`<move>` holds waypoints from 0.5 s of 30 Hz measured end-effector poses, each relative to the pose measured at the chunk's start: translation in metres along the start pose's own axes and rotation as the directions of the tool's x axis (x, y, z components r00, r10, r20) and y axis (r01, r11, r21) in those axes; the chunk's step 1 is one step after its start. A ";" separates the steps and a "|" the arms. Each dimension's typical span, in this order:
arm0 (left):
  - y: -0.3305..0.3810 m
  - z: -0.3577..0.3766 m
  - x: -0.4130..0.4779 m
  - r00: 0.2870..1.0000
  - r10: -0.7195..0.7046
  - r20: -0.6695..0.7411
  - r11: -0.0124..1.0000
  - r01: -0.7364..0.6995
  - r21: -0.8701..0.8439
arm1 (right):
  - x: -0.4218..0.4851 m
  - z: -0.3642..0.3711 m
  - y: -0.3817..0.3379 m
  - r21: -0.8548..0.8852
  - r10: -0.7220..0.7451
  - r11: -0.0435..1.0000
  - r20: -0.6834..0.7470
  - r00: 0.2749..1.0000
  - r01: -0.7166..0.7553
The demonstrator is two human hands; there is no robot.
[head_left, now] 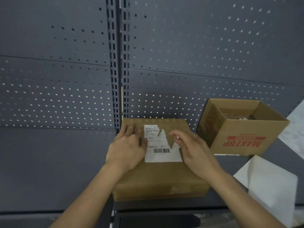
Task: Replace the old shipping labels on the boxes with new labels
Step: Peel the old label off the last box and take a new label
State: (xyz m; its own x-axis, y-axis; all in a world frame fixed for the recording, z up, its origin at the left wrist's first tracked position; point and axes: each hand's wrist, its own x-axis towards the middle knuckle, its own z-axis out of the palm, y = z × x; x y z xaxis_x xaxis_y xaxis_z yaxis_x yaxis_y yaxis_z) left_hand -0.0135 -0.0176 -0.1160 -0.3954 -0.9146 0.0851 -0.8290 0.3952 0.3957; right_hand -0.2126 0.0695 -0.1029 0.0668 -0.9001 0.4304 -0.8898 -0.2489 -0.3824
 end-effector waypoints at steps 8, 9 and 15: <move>-0.002 0.002 0.001 1.000 0.002 0.010 1.000 -0.002 -0.001 | -0.006 0.002 0.005 0.033 -0.090 0.995 -0.115 0.989 0.095; -0.002 0.001 0.001 1.000 0.002 0.011 1.000 -0.002 -0.004 | -0.006 0.001 0.004 0.045 -0.110 0.992 -0.127 0.986 0.117; -0.002 0.001 0.001 1.000 -0.001 0.012 1.000 0.001 -0.003 | -0.003 -0.006 0.006 0.131 -0.046 0.988 -0.259 0.965 0.082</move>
State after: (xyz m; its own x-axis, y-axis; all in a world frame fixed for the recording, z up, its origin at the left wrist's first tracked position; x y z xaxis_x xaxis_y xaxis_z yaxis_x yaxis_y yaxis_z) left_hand -0.0122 -0.0188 -0.1174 -0.3991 -0.9139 0.0740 -0.8281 0.3938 0.3990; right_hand -0.2212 0.0729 -0.1014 -0.0114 -0.7644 0.6447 -0.8144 -0.3670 -0.4495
